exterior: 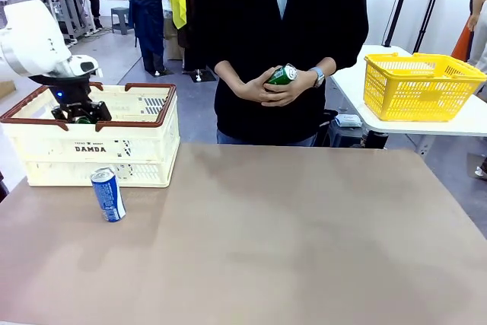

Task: Place the drinks into the Shopping basket.
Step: Pick up one drink and place it into the Shopping basket.

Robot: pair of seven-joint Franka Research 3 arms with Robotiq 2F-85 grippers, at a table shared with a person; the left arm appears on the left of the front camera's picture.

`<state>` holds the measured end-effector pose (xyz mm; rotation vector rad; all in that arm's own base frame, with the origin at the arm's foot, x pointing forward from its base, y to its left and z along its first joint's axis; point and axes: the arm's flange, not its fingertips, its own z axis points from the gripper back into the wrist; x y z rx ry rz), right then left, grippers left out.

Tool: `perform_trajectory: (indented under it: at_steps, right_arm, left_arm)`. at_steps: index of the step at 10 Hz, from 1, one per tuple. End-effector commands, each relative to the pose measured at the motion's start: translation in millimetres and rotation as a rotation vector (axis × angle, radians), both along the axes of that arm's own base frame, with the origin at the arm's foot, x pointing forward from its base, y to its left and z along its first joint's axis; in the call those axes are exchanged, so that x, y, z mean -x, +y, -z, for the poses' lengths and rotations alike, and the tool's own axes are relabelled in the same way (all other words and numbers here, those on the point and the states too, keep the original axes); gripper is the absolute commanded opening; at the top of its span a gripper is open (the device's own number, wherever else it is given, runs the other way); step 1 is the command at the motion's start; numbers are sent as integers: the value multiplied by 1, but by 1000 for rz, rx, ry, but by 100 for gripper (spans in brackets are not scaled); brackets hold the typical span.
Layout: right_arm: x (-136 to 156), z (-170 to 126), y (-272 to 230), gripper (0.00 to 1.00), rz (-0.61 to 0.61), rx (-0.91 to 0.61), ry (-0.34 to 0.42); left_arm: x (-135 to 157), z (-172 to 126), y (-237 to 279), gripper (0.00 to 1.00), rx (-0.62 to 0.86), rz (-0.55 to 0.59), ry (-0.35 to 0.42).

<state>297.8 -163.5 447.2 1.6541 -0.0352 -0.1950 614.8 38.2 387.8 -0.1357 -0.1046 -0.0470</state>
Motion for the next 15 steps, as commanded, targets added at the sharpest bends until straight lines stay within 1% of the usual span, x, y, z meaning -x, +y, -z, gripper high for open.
perform_trajectory:
  at_steps: [1,3,4,5,6,10,12,13,14,15]
  right_arm:
    - [0,-7,0,100,0,-12,19]
    - [0,-7,0,100,0,-12,19]
    - [0,-7,0,100,0,-12,19]
    - [0,-7,0,100,0,-12,19]
    - [0,-7,0,100,0,-12,19]
    - [0,-7,0,100,0,-12,19]
    - [0,-7,0,100,0,-12,19]
    - [0,-7,0,100,0,-12,19]
    - [0,-7,0,100,0,-12,19]
    - [0,-7,0,100,0,-12,19]
  left_arm:
    - [-8,-2,-2,0,-33,-17,5]
    - [-9,2,-4,0,-46,-26,3]
    - [-9,2,-4,31,-42,-33,-7]
    - [-9,3,-4,87,-40,-37,-9]
    - [-9,3,-4,100,-47,-40,-12]
    - [-8,0,-3,100,-45,-34,-24]
    - [-4,-11,1,100,-29,-38,-51]
    - [1,-26,5,100,19,-31,-64]
    - [12,-55,13,100,119,-41,-94]
    - [28,-89,24,100,230,-19,-124]
